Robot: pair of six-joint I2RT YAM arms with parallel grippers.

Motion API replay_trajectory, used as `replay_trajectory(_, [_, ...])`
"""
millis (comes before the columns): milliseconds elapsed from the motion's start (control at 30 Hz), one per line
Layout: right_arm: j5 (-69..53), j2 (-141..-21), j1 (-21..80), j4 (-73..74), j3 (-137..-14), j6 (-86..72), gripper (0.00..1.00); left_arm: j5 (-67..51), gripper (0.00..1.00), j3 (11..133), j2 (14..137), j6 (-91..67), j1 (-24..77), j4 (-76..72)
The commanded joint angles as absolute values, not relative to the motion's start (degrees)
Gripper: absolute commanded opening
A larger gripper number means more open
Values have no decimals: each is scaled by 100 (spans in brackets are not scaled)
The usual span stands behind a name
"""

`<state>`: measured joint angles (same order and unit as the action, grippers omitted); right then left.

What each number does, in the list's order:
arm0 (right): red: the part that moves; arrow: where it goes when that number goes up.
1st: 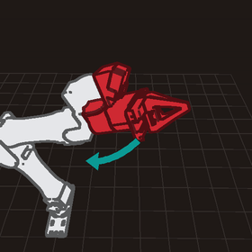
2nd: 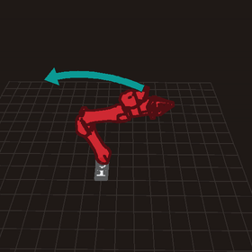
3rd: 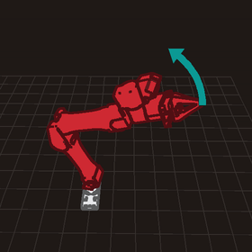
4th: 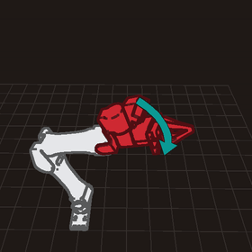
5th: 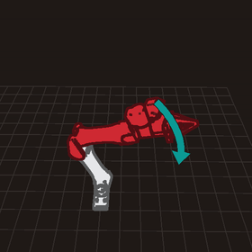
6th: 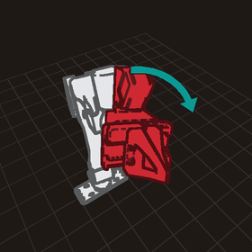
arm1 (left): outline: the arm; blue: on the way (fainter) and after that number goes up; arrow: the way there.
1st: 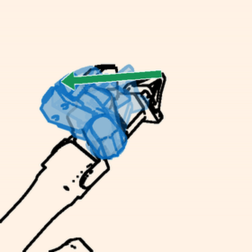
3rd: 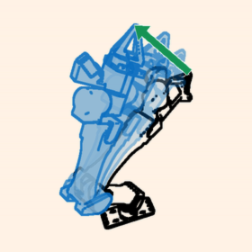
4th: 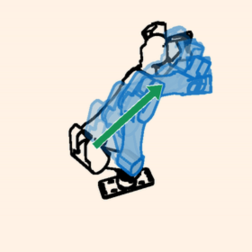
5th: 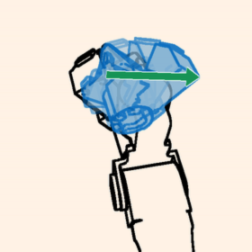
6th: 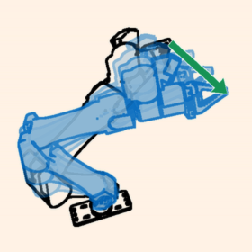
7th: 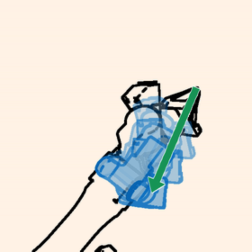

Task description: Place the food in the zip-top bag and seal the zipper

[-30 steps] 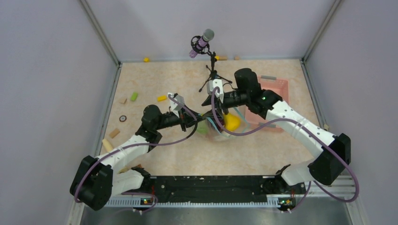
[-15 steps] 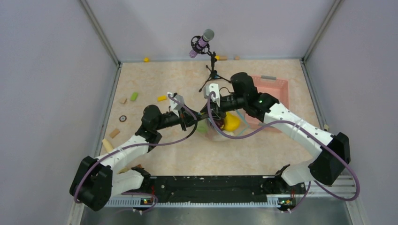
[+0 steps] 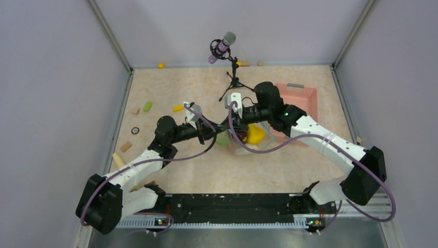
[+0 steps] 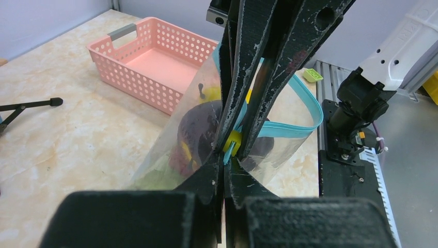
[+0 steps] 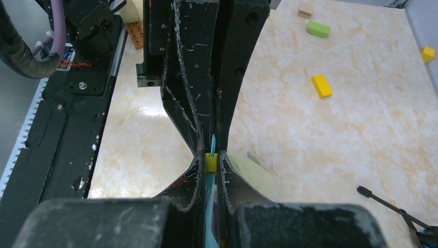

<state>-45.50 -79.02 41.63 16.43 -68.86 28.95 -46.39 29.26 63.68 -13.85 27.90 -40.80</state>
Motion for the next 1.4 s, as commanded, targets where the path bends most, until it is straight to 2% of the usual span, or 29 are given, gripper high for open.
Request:
replay_trajectory(0, [-4643, -7602, 4232, 1086, -6783, 2403, 0, -4433, 0, 2959, 6147, -1433, 2779, -4347])
replay_trajectory(367, [-3108, -7264, 4241, 1226, -6500, 1444, 0, -3063, 0, 2411, 5353, -1406, 2785, -4072])
replay_trajectory(933, [-1895, -6762, 4228, 1296, -6244, 1389, 0, -1632, 0, 2061, 4427, -1185, 2786, -3454])
replay_trajectory(1233, [-615, -6777, 4228, 1530, -6286, 1418, 0, -869, 0, 1981, 4321, -1274, 2786, -3547])
replay_trajectory(1367, [-494, -6753, 4228, 1625, -6313, 1437, 0, -663, 0, 2012, 4303, -1326, 2785, -3516])
